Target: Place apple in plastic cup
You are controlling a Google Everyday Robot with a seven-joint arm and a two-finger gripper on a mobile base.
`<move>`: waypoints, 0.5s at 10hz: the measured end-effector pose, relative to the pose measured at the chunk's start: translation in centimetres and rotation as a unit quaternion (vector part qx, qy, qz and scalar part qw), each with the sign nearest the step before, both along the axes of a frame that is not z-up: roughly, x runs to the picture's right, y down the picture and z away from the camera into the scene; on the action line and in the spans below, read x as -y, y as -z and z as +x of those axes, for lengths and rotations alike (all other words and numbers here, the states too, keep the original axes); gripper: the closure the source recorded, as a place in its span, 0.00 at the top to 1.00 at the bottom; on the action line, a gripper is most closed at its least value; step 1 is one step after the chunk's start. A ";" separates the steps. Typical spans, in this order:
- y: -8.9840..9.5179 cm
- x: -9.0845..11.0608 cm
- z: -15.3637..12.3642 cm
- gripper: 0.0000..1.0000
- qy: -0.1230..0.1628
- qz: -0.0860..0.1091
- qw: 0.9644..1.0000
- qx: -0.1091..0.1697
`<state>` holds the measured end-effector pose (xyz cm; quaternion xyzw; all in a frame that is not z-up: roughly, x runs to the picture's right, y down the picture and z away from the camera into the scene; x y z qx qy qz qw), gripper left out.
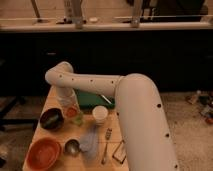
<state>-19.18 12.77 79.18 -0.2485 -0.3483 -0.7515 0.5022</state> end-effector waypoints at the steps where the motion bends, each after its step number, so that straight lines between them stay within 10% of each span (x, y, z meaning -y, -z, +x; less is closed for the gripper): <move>1: -0.1 0.2 0.0 0.00 0.004 -0.002 1.000 -0.004; 5: -0.6 0.4 1.1 0.00 0.005 -0.014 1.000 -0.014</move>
